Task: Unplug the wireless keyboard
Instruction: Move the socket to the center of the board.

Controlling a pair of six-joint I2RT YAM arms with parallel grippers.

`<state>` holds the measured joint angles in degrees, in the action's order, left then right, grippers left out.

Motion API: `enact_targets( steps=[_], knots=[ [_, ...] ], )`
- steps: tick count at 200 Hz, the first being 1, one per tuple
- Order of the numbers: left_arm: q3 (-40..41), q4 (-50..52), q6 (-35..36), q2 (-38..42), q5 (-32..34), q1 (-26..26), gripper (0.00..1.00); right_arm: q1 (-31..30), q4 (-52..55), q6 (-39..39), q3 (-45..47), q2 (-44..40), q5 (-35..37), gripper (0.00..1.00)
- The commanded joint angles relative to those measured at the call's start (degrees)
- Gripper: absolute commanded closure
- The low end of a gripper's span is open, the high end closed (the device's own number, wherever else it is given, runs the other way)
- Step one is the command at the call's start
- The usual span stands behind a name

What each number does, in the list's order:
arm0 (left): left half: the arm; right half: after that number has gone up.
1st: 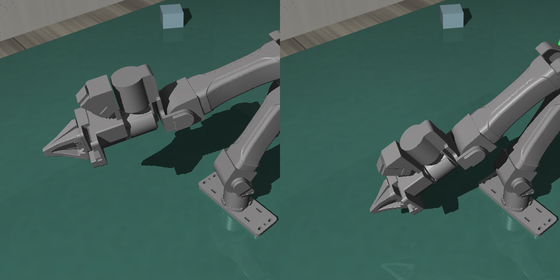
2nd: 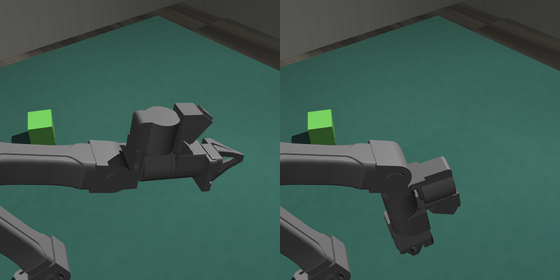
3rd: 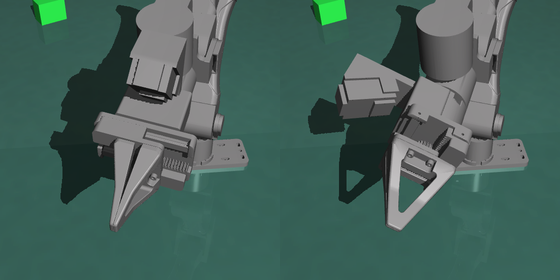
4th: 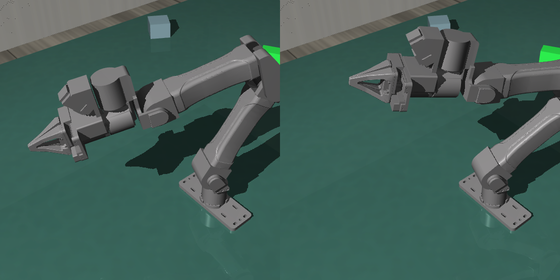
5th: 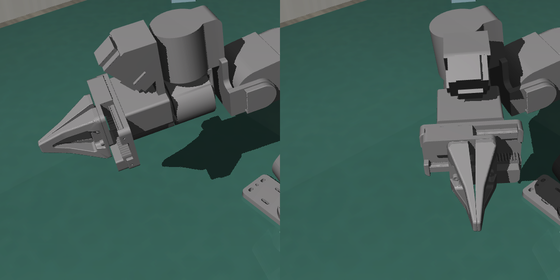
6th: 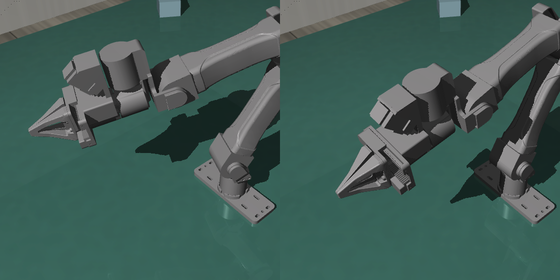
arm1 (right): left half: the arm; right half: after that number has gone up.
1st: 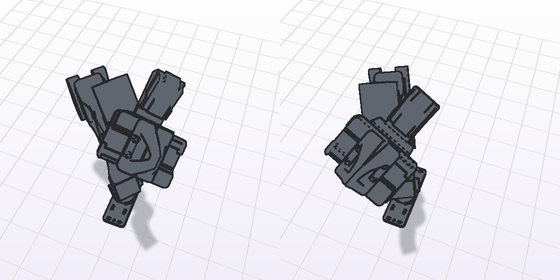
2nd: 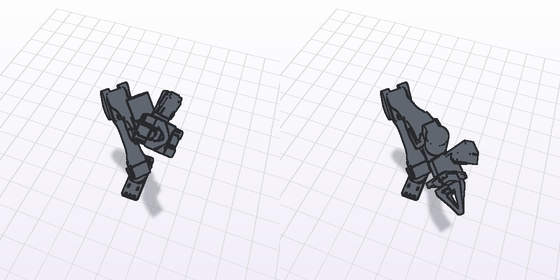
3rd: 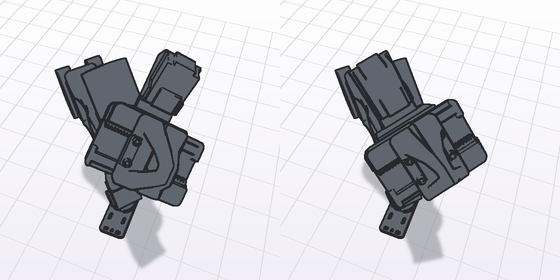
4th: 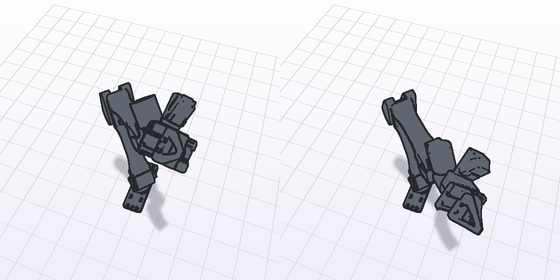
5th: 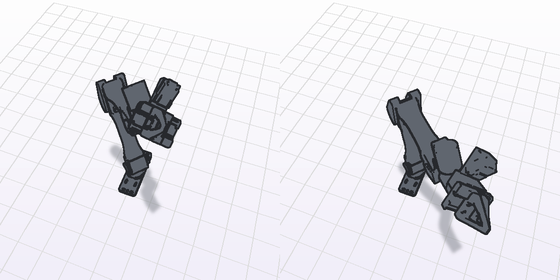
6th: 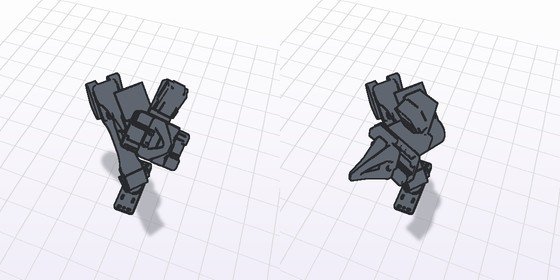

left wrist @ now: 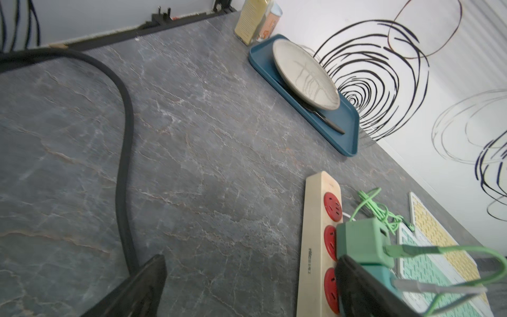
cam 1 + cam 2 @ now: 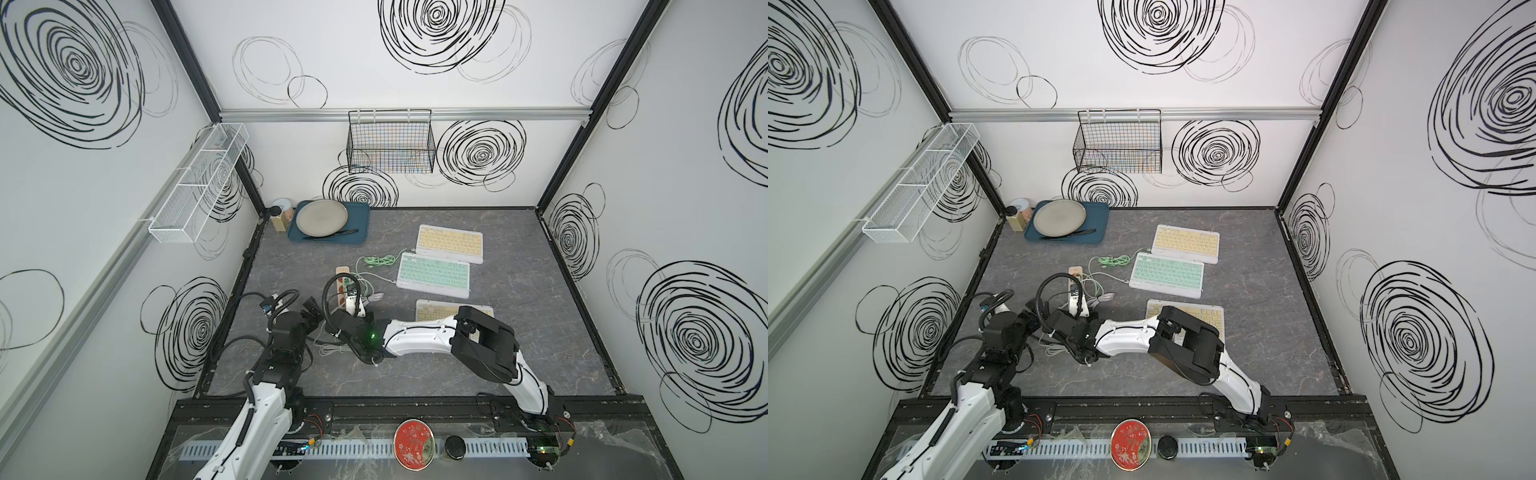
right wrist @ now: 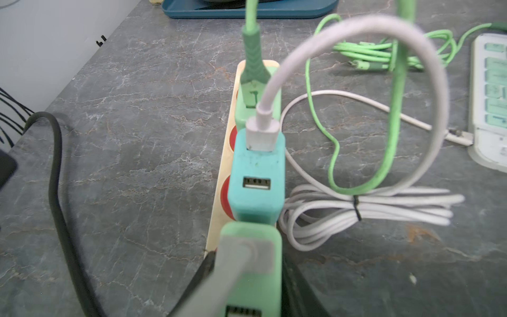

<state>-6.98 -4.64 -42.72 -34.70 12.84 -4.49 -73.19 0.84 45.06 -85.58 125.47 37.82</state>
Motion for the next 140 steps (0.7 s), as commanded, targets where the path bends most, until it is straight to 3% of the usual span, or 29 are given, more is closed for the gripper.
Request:
enact_targets(
  steps=[1, 25, 45, 78, 113, 140],
  knots=[
    [1.78, -6.1, -1.25, -0.09, -6.28, 0.11, 0.01, 2.13, 3.76, 1.54, -0.91, -2.83, 2.16, 0.66],
    [2.23, -5.29, -1.72, 0.83, -4.48, -2.21, 0.0, 2.6, 4.47, 4.37, -0.82, -3.3, 2.84, 0.7],
    [2.13, -5.35, -1.58, 1.22, -0.29, -7.17, 0.01, 3.18, 5.87, 7.4, -1.36, -3.37, 2.27, 0.77],
    [0.51, -4.09, -1.64, 0.37, 6.42, -15.02, 0.01, 1.65, 1.69, 5.05, 0.88, -4.4, 2.88, 0.77],
    [1.54, -5.87, -1.85, 0.43, 4.43, -14.06, 0.0, 1.21, -3.55, 2.75, 7.06, -7.05, 3.58, 0.77],
    [-0.2, -6.13, -0.97, -2.32, 0.15, -8.17, 0.01, 1.24, -10.48, -1.05, 13.44, -9.79, 2.78, 0.81]
  ],
)
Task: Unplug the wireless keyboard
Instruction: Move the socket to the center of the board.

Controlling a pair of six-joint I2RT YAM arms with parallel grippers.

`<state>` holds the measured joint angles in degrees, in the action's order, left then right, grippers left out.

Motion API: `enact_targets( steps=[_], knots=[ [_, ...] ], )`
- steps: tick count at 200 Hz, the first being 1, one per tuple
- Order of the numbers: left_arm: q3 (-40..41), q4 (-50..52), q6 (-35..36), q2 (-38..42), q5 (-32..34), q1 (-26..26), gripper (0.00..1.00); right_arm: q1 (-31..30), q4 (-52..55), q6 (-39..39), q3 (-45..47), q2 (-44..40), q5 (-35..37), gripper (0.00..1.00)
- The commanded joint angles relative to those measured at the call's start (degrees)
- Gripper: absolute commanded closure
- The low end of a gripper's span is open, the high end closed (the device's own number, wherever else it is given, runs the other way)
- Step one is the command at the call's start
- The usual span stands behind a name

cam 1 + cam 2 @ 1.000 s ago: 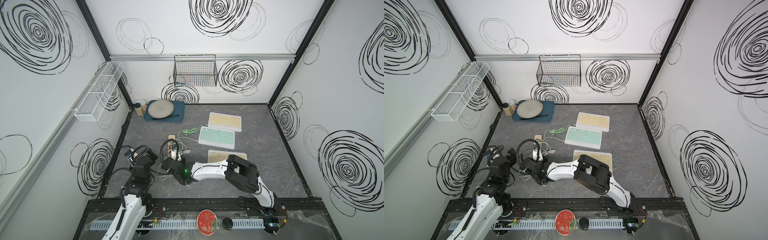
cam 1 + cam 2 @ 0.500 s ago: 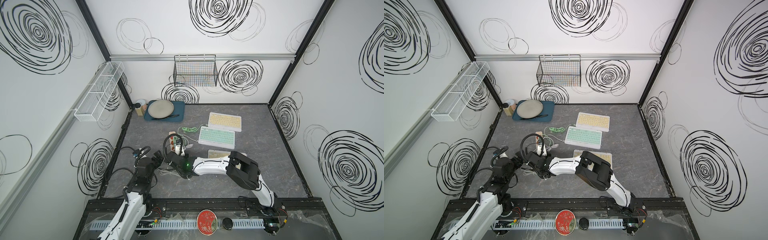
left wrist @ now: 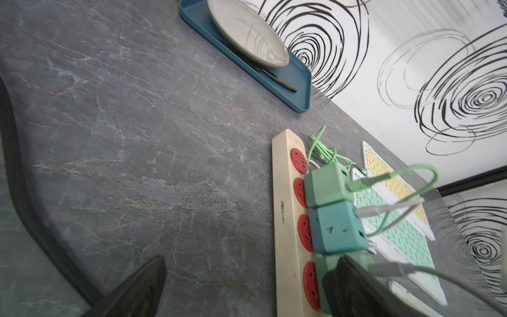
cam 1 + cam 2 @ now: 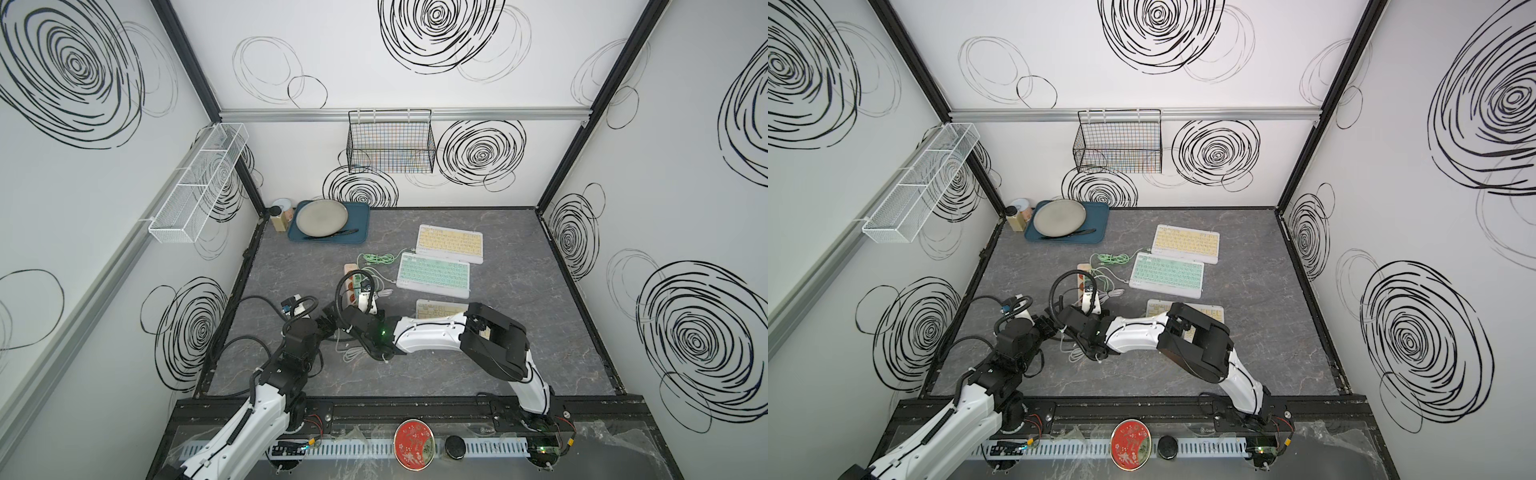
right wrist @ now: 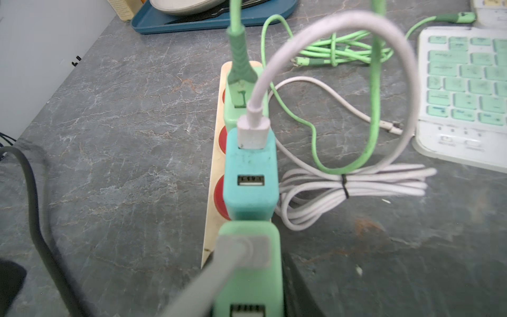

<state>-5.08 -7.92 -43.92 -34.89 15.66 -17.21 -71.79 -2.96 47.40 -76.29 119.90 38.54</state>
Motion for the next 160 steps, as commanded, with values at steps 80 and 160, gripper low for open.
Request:
enact_targets(
  steps=[80, 160],
  knots=[
    [-13.08, -16.06, -0.58, -21.96, -19.53, 12.79, 0.19, -0.99, -10.64, -10.47, 3.05, -2.09, -0.88, 0.86],
    [-23.01, -32.52, -0.75, -50.73, -29.28, 9.3, 0.36, -1.94, -10.6, -12.97, 4.71, -1.01, 0.84, 0.86]
  ],
)
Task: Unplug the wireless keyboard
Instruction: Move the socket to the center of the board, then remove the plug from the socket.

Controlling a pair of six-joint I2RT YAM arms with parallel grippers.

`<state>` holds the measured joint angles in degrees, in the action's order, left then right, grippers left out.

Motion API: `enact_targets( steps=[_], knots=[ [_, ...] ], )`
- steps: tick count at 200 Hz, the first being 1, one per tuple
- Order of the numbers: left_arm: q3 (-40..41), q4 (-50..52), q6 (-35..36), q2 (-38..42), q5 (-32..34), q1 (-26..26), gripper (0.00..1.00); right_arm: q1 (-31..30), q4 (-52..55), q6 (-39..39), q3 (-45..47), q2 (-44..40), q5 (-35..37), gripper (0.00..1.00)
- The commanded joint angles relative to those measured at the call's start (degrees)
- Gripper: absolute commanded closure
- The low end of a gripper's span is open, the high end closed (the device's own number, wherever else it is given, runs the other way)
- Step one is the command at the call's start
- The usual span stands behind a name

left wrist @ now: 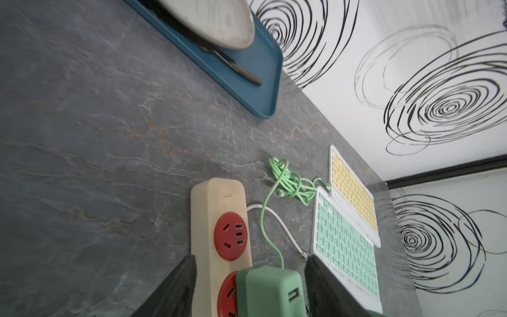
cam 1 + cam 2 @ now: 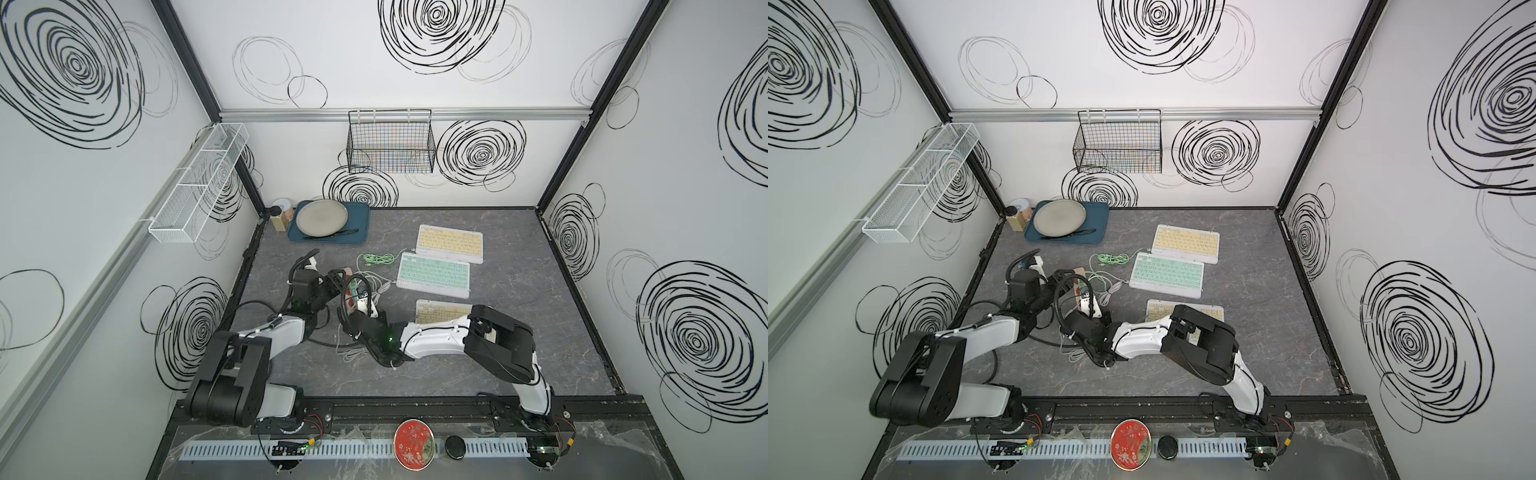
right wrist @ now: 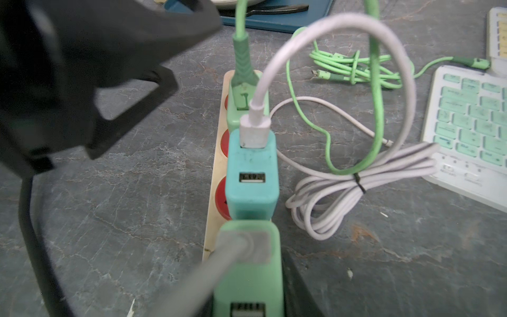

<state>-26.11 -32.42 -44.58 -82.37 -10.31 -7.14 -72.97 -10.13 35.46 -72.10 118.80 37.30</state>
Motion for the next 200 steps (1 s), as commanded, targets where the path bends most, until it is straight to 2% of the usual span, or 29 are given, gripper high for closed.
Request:
enact_targets(
  steps=[1, 11, 22, 32, 61, 79, 100, 118, 134, 152, 161, 200],
  knots=[
    [-2.0, -8.14, -0.09, -3.33, -3.27, -0.77, 0.37, -0.77, -3.42, -1.06, 0.53, 0.1, 2.08, 0.86],
    [-2.51, -9.5, -0.42, -4.92, -4.08, -0.22, 0.45, -0.77, -4.16, -1.14, 1.03, -0.02, 1.78, 0.85],
    [-3.02, -10.99, -1.37, -6.72, -6.06, 0.81, 0.63, -0.72, -4.61, -1.1, 1.34, 0.02, 1.56, 0.85],
    [-3.31, -13.08, -2.54, -8.23, -7.89, 1.56, 0.71, -0.77, -4.72, -1.11, 1.35, 0.16, 1.31, 0.85],
    [-5.93, -15.91, -5.09, -13.52, -12.9, 3.8, 0.74, -0.75, -5.0, -1.27, 0.95, 0.45, 0.6, 0.85],
    [-7.59, -17.56, -7.59, -16.93, -15.91, 4.75, 0.78, -0.76, -5.25, -1.37, 0.82, 0.7, 0.2, 0.85],
    [-8.73, -17.85, -9.45, -20.13, -16.88, 5.11, 0.83, -0.76, -5.25, -1.38, 0.31, 1.02, -0.44, 0.85],
    [-9.84, -16.01, -9.24, -22.13, -16.94, 4.79, 0.9, -0.97, -5.0, -1.37, -0.12, 1.43, -0.39, 0.85],
    [-11.84, -10.35, -8.05, -23.71, -16.7, 4.34, 0.93, -1.09, -4.8, -1.36, -0.35, 1.54, -0.19, 0.85],
    [-13.31, -4.93, -8.29, -25.62, -16.85, 4.41, 1.0, -1.07, -3.55, -1.15, -0.88, 1.6, 0.4, 0.82],
    [-13.53, -3.88, -8.44, -26.77, -17.22, 4.41, 1.0, -1.18, -2.07, -0.88, -1.47, 1.53, 1.12, 0.8],
    [-9.24, -13.07, -13.53, -30.79, -19.84, 5.19, 1.0, -2.09, 3.8, -0.69, -5.09, 2.23, 3.57, 0.66]
  ],
)
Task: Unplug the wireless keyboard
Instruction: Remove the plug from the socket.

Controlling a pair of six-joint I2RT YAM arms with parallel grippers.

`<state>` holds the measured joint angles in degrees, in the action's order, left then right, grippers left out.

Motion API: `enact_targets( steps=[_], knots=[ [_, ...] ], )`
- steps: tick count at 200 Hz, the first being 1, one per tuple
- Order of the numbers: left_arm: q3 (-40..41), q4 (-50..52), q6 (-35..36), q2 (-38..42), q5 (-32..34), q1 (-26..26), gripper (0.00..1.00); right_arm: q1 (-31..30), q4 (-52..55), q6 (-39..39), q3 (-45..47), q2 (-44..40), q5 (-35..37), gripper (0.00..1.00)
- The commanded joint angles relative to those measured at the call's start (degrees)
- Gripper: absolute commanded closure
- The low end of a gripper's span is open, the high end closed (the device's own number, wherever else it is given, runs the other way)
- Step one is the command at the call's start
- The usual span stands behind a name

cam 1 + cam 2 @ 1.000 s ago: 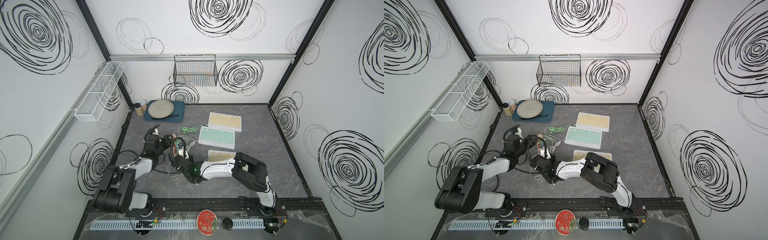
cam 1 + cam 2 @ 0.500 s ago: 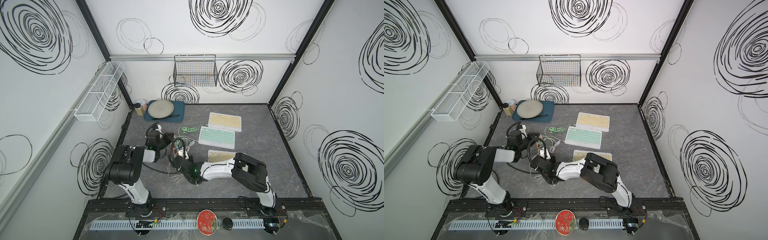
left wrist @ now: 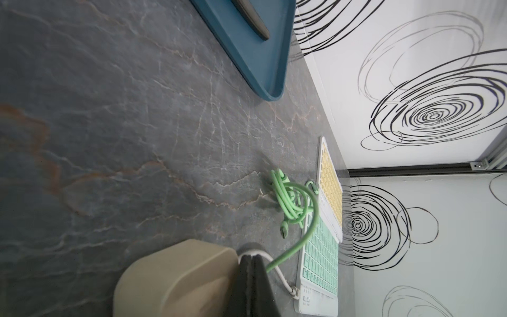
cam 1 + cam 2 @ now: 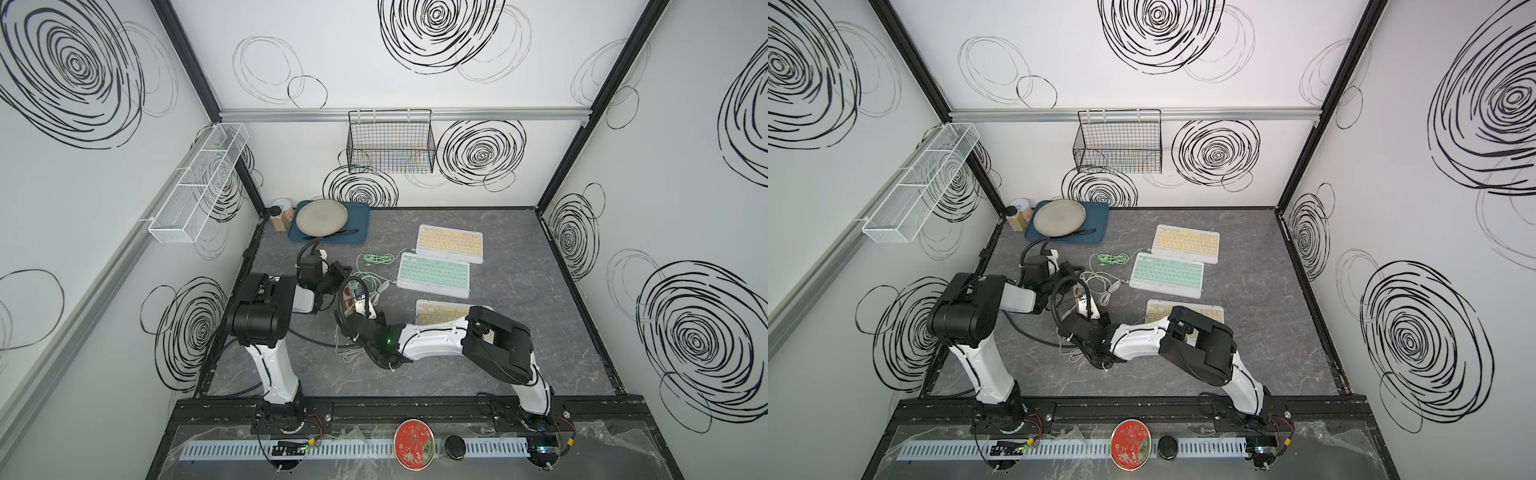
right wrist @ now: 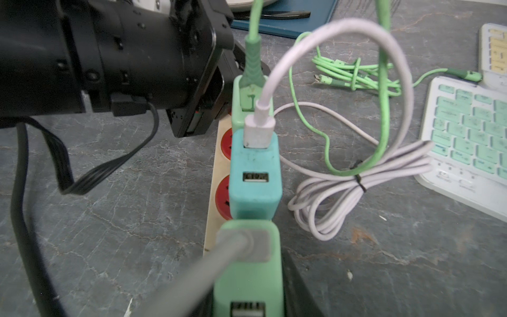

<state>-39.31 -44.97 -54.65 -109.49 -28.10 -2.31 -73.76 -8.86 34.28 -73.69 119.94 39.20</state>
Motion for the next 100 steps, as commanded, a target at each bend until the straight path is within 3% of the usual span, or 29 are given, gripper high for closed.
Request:
enact_targets(
  steps=[1, 45, 71, 100],
  knots=[
    [4.06, -0.76, -3.58, -3.73, -2.05, 0.37, 1.0, -1.3, 2.58, 0.51, -3.53, 1.14, 1.67, 0.65],
    [4.37, -0.53, -1.16, -6.49, -1.35, 0.85, 1.0, -1.25, 1.35, 1.51, -1.41, -0.99, -2.03, 0.48],
    [5.38, -4.01, -1.33, -7.7, -2.2, 1.51, 1.0, -1.13, -0.96, 1.22, 0.11, -1.18, -4.26, 0.45],
    [5.65, -4.29, -0.66, -7.75, -1.76, 1.6, 1.0, 0.08, -2.74, 2.08, 1.08, -1.25, -7.53, 0.77]
  ],
)
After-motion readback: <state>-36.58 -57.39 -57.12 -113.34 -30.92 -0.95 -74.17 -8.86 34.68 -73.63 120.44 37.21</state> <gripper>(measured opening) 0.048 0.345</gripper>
